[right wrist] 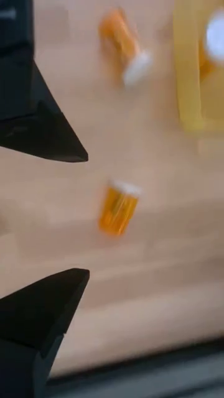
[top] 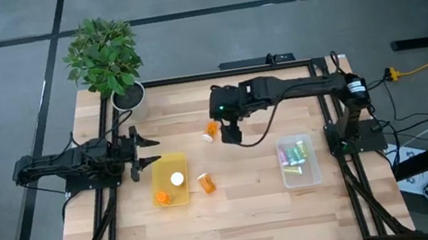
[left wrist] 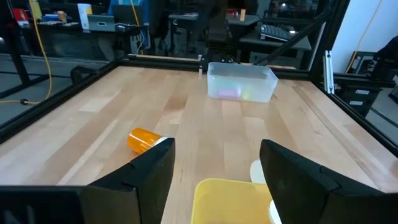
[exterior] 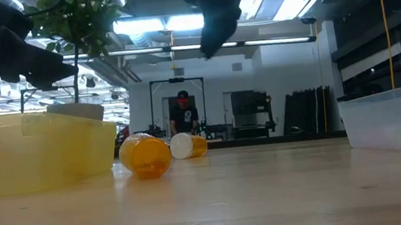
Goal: Pick and place medicine bottles into bin by pill shape (circle, oval)
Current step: Put the orange pill bottle into the yellow bin
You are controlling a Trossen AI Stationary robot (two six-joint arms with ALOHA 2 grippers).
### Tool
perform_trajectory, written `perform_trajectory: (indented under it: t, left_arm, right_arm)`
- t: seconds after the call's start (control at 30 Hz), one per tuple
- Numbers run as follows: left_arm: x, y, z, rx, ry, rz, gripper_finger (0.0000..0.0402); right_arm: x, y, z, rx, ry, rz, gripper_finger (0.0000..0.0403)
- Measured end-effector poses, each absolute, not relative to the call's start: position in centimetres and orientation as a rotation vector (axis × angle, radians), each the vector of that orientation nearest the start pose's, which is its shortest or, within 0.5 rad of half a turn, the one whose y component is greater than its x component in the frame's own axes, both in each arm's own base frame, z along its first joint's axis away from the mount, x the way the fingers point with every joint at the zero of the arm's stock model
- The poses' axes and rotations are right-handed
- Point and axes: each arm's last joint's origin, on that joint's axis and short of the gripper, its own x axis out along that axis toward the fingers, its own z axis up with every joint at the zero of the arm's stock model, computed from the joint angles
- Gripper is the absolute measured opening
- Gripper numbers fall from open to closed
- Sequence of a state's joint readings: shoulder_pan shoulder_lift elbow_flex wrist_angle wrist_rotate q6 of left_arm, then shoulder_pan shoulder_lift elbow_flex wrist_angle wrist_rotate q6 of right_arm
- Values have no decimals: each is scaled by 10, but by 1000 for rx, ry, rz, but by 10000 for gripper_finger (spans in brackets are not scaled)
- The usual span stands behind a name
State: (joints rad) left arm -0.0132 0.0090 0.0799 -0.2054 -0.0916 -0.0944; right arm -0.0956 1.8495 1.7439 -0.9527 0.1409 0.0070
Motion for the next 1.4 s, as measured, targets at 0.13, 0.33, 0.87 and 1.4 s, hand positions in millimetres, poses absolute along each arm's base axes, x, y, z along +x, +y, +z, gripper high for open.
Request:
perform_trajectory:
  t: [0.13,0.33,0.87,1.4]
  left_arm:
    - [92,1,170,-87,130,85,229]
    - [92,1,170,-87,130,85,229]
    - [92,1,170,-87,130,85,229]
    - [92,1,170,-87,130,85,229]
  right_arm:
    - [390,-38,307,-14,1042,-114,296]
    - [370,-37,284,15,1104,-141,296]
    - [322,-31,240,109,640,-224,296]
    - [343,-33,246,118,365,-204,296]
